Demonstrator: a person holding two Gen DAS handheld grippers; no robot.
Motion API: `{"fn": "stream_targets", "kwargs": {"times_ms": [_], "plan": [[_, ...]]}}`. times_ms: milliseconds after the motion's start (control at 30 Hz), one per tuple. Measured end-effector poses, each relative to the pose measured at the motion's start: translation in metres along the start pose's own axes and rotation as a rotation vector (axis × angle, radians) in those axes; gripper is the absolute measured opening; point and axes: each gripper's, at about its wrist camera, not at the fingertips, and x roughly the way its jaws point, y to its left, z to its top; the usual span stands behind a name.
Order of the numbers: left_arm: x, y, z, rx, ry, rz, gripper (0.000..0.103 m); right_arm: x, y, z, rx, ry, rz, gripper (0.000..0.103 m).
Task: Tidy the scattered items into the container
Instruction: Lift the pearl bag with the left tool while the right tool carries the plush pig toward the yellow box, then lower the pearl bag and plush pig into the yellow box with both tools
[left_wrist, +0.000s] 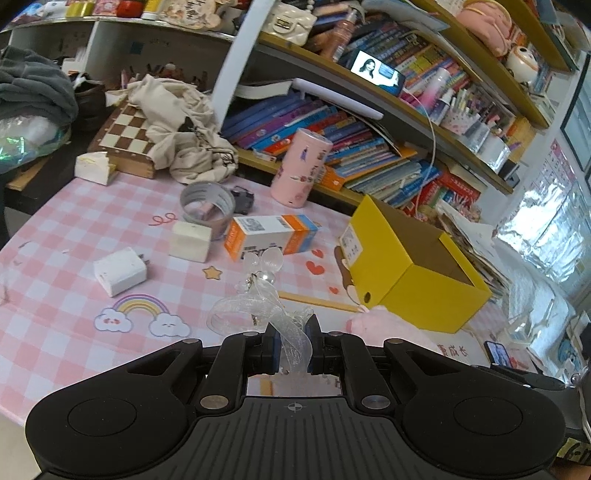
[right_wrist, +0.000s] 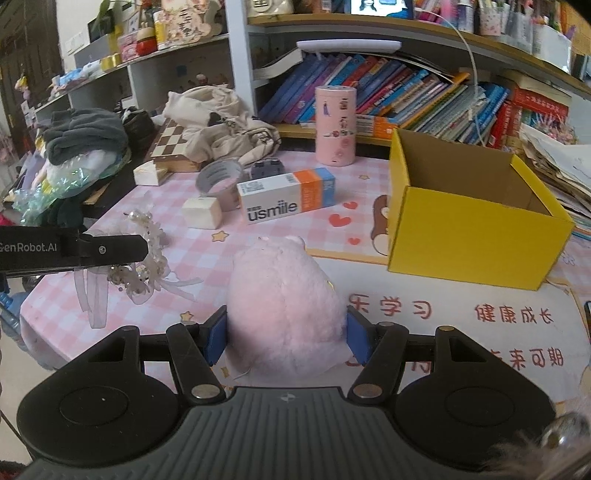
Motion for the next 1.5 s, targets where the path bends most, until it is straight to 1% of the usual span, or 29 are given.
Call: {"fn": "stream_targets", "kwargs": {"times_ms": [767,1167,1500], "plan": [[0.034,-0.058,-0.001,0.132,0.066,-0.119,0.011,-0.024,-0.056,-0.013,0.11,-0.011,-0.123,0.061],[0.055,-0.095,-0.004,0.234,0.103,-0.193,0.011,-0.035,-0.089,-0.015,0.18,-0.024,-0.197,0.061],[0.073,-0.123,-0.008,0.285,0.133,-0.248,0.011,-0.041,-0.113,-0.019,0.209,-0.025,-0.233,0.061]]}}
